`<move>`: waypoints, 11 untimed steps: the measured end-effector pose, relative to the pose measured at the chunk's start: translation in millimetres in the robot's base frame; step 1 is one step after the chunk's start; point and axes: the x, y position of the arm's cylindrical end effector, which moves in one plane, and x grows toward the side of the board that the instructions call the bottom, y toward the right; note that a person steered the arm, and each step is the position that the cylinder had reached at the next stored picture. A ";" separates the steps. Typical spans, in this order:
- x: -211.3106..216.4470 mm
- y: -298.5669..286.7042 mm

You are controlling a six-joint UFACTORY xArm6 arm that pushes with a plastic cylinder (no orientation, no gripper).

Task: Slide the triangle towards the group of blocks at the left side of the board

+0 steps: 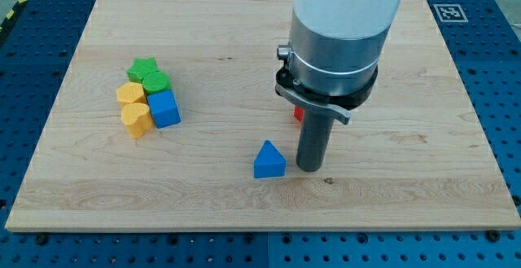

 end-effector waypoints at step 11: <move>27.4 -107.4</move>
